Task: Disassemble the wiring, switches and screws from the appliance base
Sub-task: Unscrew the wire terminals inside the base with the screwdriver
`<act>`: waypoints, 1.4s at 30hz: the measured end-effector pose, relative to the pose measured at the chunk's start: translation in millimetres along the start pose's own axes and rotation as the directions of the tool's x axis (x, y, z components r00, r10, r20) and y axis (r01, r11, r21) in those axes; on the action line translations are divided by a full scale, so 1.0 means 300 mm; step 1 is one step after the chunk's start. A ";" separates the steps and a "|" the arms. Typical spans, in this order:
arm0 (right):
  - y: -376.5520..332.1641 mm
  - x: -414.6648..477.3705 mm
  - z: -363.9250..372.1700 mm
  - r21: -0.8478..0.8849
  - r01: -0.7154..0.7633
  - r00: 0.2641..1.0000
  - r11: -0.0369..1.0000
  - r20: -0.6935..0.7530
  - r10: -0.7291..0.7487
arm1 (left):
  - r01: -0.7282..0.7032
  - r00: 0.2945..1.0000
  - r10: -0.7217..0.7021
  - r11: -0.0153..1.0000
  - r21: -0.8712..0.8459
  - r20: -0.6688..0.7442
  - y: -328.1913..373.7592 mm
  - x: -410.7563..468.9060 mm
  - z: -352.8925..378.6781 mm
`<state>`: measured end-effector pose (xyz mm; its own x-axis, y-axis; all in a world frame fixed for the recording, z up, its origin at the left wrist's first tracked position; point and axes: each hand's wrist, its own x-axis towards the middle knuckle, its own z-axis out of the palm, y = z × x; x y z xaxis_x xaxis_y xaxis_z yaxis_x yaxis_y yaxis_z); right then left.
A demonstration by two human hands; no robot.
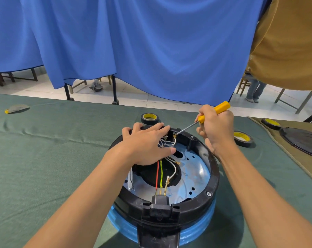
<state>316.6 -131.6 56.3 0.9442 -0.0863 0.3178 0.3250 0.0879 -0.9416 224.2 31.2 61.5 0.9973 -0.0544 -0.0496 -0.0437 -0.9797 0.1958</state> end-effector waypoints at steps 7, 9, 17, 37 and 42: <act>0.008 -0.018 -0.004 -0.059 0.149 0.988 0.987 -0.021 -0.151 | 0.001 1.000 -0.001 1.000 -0.002 0.001 -0.003 0.003 0.002; 0.008 -0.028 -0.006 -0.142 0.242 0.970 0.960 0.009 -0.243 | 0.003 1.000 -0.003 1.000 -0.006 0.000 -0.003 0.003 0.003; -0.029 -0.077 -0.008 -0.329 0.579 0.815 0.746 0.249 -0.523 | -0.006 1.000 0.006 1.000 -0.020 -0.017 -0.004 0.006 0.007; -0.038 0.011 0.072 -0.189 0.105 0.993 0.976 0.081 -0.091 | -0.027 1.000 0.027 1.000 -0.010 -0.011 -0.007 0.011 0.013; -0.055 -0.023 0.039 -0.191 0.183 0.982 0.964 -0.010 -0.189 | -0.027 1.000 0.027 1.000 -0.013 -0.003 -0.009 0.008 0.010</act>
<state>305.2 -120.9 71.1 0.8654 -0.1111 0.4886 0.4762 -0.1210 -0.8710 226.6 33.2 57.8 0.9960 -0.0800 -0.0410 -0.0697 -0.9754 0.2093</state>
